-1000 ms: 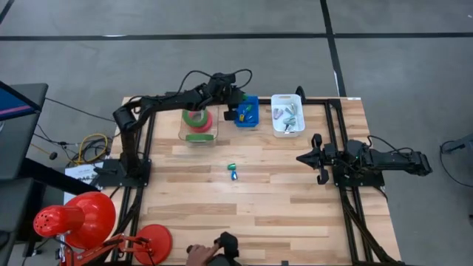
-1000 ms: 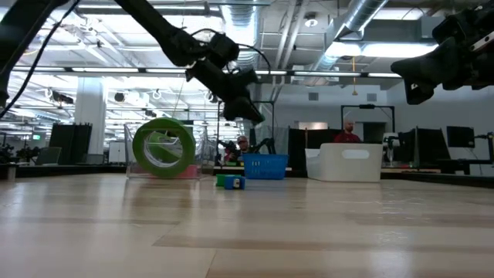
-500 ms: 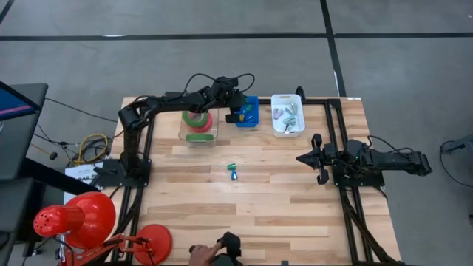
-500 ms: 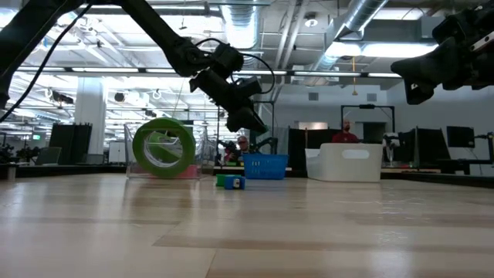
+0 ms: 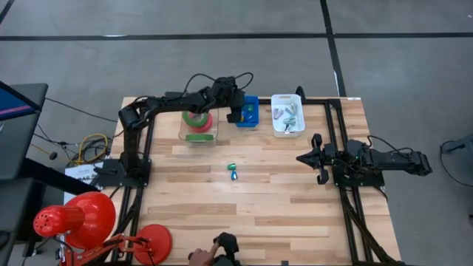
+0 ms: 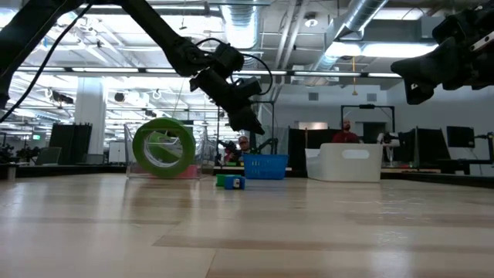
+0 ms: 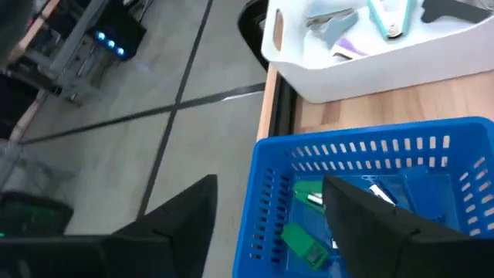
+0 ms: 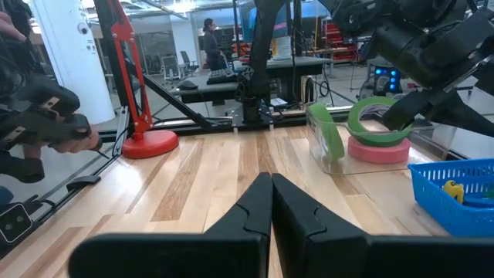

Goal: Pick and place Stapler, Stapler remover, tape
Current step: Put the green stapler into the blue bin

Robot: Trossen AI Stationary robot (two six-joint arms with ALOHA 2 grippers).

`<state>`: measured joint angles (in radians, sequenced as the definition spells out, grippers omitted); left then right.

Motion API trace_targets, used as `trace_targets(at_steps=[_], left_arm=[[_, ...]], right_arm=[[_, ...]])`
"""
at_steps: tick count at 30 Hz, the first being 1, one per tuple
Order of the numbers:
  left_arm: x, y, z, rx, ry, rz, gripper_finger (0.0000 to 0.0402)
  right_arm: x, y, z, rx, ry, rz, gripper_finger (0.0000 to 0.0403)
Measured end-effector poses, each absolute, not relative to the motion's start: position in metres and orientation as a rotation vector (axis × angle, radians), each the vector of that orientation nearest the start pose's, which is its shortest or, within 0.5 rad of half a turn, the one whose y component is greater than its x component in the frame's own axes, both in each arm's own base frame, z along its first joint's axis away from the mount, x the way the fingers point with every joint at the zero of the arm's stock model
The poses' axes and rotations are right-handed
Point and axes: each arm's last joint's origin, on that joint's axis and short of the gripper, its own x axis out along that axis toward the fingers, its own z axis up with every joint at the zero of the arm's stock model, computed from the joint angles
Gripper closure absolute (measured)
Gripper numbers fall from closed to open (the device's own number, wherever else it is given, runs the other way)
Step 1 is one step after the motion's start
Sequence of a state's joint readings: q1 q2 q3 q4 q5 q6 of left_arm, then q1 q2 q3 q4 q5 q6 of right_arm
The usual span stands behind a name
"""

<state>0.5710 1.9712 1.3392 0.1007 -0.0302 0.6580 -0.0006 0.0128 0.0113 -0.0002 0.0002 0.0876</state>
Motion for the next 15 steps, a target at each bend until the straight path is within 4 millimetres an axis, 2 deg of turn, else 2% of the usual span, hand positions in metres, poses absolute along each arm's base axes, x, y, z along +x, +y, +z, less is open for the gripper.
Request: trace_targets(at_steps=[5, 15], left_arm=[[0.371, 0.230, 0.209, 0.436, 0.668, 0.408, 0.0161], [0.369, 0.198, 0.251, 0.411, 0.586, 0.358, 0.0168]], right_arm=[[0.098, 0.000, 0.166, 0.088, 0.001, -0.001, 0.0403], [0.098, 0.000, 0.166, 0.088, 0.001, -0.001, 0.0403]])
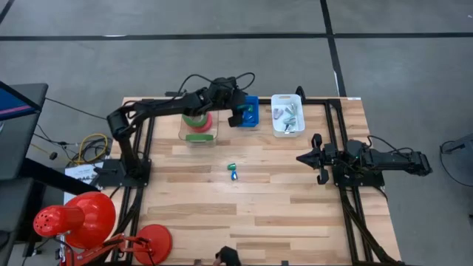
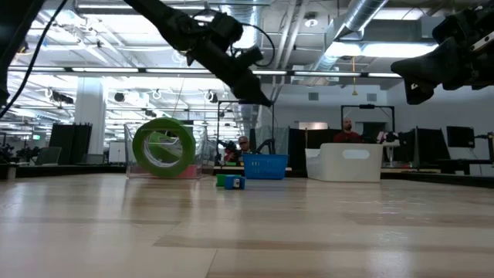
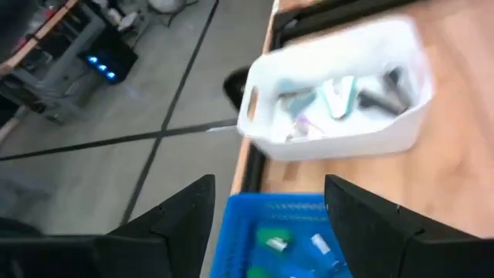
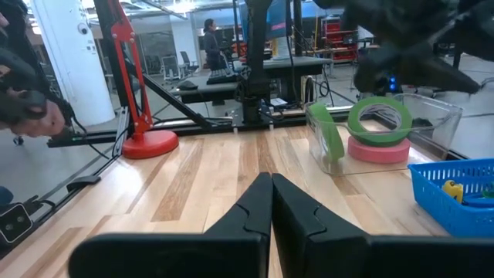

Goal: Pick and place Stapler, Stapler remover, tape
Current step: Put the green stapler into the blue bin

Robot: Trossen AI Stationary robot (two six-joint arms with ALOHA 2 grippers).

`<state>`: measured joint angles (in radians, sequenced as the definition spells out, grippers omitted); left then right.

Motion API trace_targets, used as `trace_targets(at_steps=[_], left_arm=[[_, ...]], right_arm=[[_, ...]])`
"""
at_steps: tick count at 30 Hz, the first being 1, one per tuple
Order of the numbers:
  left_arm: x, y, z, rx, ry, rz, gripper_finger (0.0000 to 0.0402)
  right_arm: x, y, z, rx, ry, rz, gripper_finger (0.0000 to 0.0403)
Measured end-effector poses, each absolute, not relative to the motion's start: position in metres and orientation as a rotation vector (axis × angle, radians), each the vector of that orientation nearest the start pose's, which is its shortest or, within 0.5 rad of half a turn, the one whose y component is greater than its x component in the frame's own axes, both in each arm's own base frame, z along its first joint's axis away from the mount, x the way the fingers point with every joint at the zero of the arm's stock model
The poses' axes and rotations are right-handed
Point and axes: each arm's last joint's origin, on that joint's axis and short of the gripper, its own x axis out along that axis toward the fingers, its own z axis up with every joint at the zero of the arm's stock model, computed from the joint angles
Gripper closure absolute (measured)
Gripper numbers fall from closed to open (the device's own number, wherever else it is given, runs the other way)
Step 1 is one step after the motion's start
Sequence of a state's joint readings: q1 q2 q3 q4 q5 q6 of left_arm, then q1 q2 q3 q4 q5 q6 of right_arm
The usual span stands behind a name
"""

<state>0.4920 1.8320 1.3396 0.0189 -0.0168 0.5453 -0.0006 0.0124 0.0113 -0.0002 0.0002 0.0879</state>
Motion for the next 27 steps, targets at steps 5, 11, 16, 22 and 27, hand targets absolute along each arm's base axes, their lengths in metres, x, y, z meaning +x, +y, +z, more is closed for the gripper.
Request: trace_targets(at_steps=[5, 11, 16, 22, 27], left_arm=[[0.367, 0.190, 0.258, 0.362, 0.574, 0.339, 0.0172], [0.372, 0.172, 0.256, 0.334, 0.601, 0.293, 0.0172], [0.383, 0.142, 0.253, 0.346, 0.628, 0.203, 0.0177], [0.391, 0.105, 0.247, 0.362, 0.677, 0.098, 0.0179], [0.389, 0.082, 0.239, 0.363, 0.771, 0.016, 0.0180]], right_arm=[[0.098, 0.000, 0.166, 0.088, 0.001, -0.001, 0.0403], [0.098, 0.000, 0.166, 0.088, 0.001, -0.001, 0.0403], [0.098, 0.000, 0.166, 0.088, 0.001, -0.001, 0.0403], [0.098, 0.000, 0.166, 0.088, 0.001, -0.001, 0.0403], [0.098, 0.000, 0.166, 0.088, 0.001, -0.001, 0.0403]])
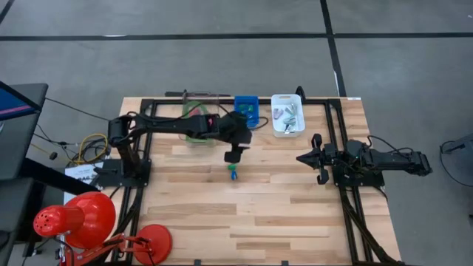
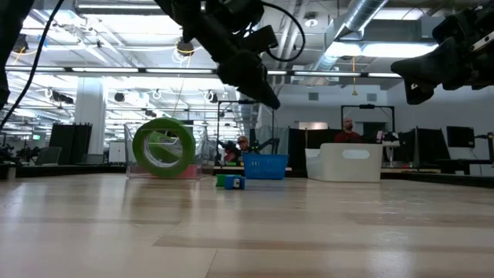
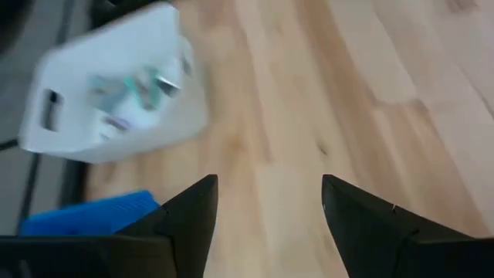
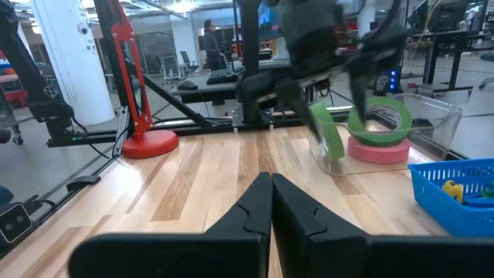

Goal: Pick and place Stapler, Stapler remover, tape
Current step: Put the green stapler into the blue bin

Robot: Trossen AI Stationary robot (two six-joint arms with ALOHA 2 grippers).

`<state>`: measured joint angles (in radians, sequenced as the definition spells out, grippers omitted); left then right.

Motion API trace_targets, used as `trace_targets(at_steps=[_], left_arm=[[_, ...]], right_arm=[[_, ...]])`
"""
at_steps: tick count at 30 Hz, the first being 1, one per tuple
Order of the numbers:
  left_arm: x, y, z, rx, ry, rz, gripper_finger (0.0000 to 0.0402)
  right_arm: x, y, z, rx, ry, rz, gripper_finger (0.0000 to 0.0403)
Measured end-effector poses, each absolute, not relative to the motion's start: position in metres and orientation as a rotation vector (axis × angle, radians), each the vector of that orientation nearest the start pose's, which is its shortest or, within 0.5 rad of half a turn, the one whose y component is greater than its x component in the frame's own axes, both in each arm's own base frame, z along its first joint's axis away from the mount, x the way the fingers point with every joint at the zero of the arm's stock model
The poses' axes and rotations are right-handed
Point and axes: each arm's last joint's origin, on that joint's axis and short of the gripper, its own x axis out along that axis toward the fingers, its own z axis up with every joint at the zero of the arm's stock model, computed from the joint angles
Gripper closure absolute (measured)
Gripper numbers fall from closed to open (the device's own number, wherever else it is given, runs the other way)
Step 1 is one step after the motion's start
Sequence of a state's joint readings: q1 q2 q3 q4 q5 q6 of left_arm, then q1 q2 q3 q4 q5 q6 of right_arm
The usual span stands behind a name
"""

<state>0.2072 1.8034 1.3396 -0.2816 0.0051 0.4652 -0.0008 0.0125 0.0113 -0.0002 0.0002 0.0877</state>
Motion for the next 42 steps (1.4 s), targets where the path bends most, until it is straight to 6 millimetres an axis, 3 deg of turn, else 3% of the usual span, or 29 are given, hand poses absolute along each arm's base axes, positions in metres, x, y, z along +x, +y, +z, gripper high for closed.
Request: trace_targets(at_steps=[6, 16, 27, 42], left_arm=[[0.381, 0.066, 0.231, 0.326, 0.901, -0.039, 0.0183], [0.374, 0.044, 0.228, 0.098, 0.985, 0.019, 0.0183], [0.357, 0.009, 0.192, 0.014, 1.108, -0.095, 0.0166], [0.345, 0.028, 0.172, 0.016, 1.145, -0.070, 0.0095]], right_arm=[[0.098, 0.000, 0.166, 0.088, 0.001, -0.001, 0.0403], [0.098, 0.000, 0.166, 0.088, 0.002, -0.001, 0.0403], [0.098, 0.000, 0.166, 0.088, 0.002, -0.001, 0.0403], [0.098, 0.000, 0.166, 0.088, 0.002, -0.001, 0.0403]])
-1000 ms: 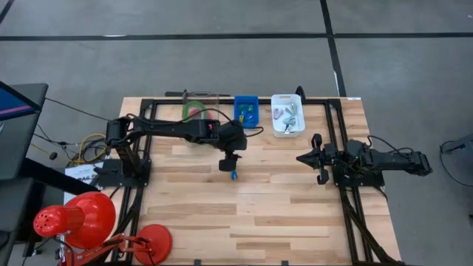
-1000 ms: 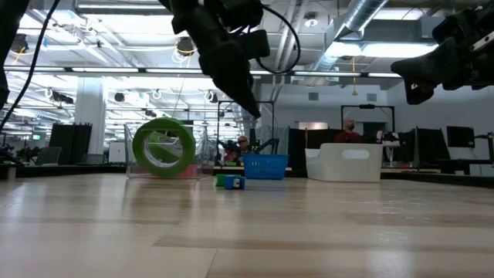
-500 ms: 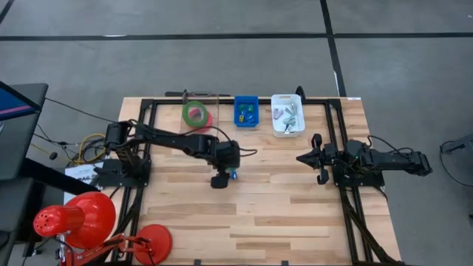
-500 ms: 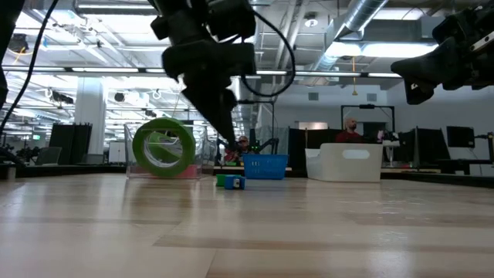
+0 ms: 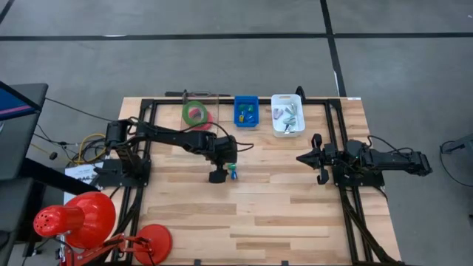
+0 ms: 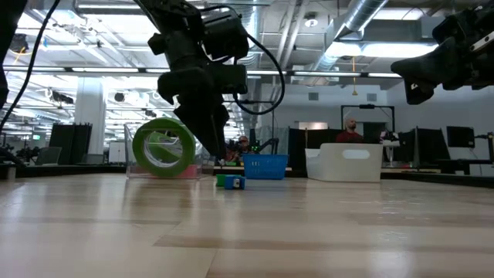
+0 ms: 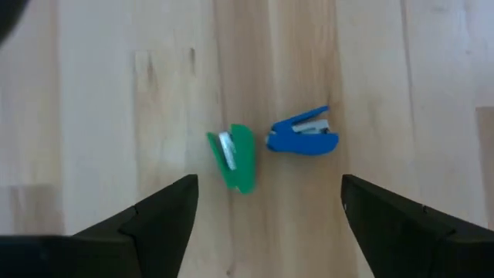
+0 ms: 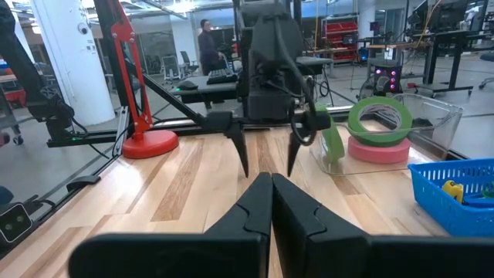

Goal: Pick and place Stapler, Stapler remover, tape
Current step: Put the green stapler into the blue bin

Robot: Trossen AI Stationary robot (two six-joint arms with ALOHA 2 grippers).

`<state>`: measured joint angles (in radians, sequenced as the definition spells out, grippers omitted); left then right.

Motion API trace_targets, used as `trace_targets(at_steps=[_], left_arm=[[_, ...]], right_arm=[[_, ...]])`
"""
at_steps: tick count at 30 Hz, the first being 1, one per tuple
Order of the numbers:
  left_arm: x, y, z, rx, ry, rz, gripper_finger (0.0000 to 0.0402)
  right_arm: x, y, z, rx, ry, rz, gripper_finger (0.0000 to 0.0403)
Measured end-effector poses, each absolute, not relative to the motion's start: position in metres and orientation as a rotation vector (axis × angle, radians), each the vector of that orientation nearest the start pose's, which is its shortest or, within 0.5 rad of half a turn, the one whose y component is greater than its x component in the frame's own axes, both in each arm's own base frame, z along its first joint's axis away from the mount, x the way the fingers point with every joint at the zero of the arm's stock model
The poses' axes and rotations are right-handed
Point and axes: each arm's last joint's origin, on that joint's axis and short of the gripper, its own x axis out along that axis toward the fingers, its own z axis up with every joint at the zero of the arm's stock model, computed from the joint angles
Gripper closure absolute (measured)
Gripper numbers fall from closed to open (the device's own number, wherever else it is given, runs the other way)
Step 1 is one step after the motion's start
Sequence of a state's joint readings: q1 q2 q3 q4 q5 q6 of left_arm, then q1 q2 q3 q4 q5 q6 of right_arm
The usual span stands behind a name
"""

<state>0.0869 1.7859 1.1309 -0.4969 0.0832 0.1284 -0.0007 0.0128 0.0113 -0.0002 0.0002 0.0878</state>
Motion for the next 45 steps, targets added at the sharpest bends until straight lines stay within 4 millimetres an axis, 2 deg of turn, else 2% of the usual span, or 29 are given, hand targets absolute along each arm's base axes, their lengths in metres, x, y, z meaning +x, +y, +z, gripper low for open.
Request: trace_targets(at_steps=[8, 21, 30, 32, 39, 42, 45], left_arm=[[0.351, 0.031, 0.173, 0.087, 1.083, -0.101, 0.0094], [0.357, 0.047, 0.144, 0.055, 1.142, -0.070, 0.0105], [0.358, 0.052, 0.138, 0.045, 1.146, -0.058, 0.0105], [0.358, 0.052, 0.132, 0.034, 1.170, -0.072, 0.0105], [0.359, 0.049, 0.131, 0.033, 1.167, -0.088, 0.0106], [0.359, 0.050, 0.131, 0.035, 1.167, -0.086, 0.0118], [0.359, 0.050, 0.131, 0.034, 1.168, -0.084, 0.0149]], right_arm=[[0.098, 0.000, 0.166, 0.088, 0.002, -0.001, 0.0403], [0.098, 0.000, 0.166, 0.088, 0.001, -0.001, 0.0403], [0.098, 0.000, 0.166, 0.088, 0.002, -0.001, 0.0403], [0.098, 0.000, 0.166, 0.088, 0.001, -0.001, 0.0403], [0.098, 0.000, 0.166, 0.088, 0.002, -0.001, 0.0403], [0.098, 0.000, 0.166, 0.088, 0.001, -0.001, 0.0403], [0.098, 0.000, 0.166, 0.088, 0.001, -0.001, 0.0403]])
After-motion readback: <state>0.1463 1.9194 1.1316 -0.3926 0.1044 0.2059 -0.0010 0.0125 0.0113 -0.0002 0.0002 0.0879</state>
